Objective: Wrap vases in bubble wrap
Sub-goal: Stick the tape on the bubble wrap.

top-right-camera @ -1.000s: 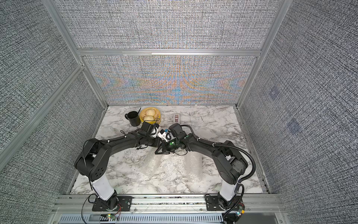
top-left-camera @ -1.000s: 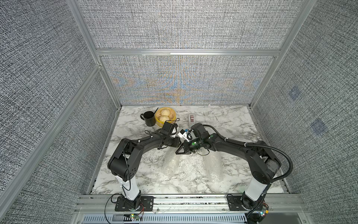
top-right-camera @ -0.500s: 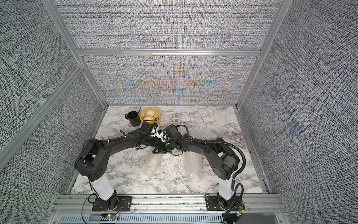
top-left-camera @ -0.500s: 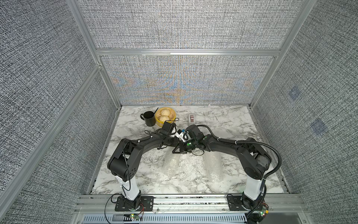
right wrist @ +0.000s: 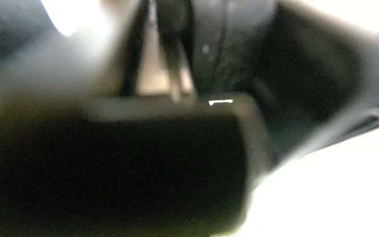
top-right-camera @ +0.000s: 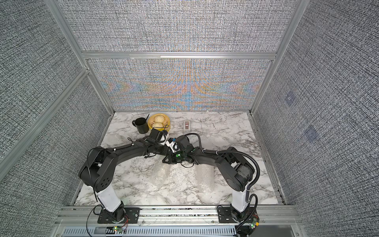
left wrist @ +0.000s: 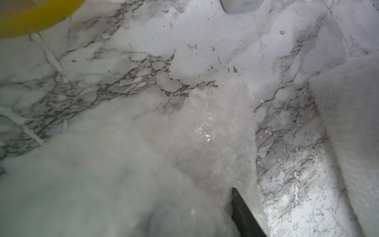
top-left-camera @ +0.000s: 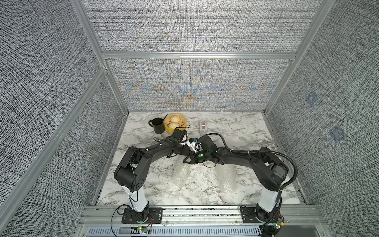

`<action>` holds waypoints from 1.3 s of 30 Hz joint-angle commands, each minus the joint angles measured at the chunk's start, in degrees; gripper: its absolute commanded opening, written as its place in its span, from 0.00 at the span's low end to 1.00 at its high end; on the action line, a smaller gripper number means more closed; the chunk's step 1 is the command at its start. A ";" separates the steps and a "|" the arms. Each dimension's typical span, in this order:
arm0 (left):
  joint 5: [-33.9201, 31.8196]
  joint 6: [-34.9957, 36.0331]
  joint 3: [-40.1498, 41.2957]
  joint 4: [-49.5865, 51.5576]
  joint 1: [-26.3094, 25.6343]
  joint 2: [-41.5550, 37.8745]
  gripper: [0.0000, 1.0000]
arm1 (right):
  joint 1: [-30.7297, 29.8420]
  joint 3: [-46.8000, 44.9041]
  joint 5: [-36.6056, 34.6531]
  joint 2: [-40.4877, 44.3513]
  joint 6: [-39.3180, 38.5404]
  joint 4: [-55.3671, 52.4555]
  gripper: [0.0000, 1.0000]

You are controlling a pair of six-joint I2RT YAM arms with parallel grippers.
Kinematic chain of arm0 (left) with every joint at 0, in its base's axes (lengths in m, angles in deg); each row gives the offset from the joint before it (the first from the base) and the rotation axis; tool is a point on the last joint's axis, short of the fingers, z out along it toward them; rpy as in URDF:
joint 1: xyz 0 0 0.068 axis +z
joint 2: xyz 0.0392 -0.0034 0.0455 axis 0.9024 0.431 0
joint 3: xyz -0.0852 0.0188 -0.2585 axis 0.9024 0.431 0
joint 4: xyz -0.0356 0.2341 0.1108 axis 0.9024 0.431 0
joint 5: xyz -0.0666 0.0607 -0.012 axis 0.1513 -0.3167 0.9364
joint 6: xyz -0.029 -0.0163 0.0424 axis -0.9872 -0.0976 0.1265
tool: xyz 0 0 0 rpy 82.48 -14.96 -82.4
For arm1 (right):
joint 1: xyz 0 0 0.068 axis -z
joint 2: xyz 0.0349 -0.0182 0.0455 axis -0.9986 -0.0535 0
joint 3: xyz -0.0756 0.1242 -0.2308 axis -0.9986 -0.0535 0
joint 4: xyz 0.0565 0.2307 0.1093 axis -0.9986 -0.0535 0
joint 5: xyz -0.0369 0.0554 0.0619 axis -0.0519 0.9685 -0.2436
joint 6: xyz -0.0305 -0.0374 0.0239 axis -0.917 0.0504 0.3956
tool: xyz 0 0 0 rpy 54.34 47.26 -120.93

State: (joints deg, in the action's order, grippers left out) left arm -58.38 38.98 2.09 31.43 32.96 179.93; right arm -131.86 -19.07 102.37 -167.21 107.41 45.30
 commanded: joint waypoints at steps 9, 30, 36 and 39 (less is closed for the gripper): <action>3.20 -0.82 0.18 2.16 -0.40 -0.09 0.46 | -2.65 -3.12 1.61 0.13 4.77 -5.27 0.00; -2.20 -4.43 -2.77 3.88 0.45 -6.23 0.82 | -3.42 -8.57 -1.94 2.26 4.75 -2.73 0.00; -2.70 -4.47 -2.70 5.04 0.83 -8.54 0.83 | -3.41 -9.33 -1.98 2.42 5.05 -1.66 0.00; -5.33 -4.52 -1.83 6.06 1.08 -10.01 0.83 | -3.42 -9.66 -2.58 3.01 5.10 -1.59 0.00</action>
State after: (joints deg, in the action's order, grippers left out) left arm -65.85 36.14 0.51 43.57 33.90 171.98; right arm -135.29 -27.84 101.11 -163.43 107.33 58.04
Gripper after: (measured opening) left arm 0.829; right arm 0.052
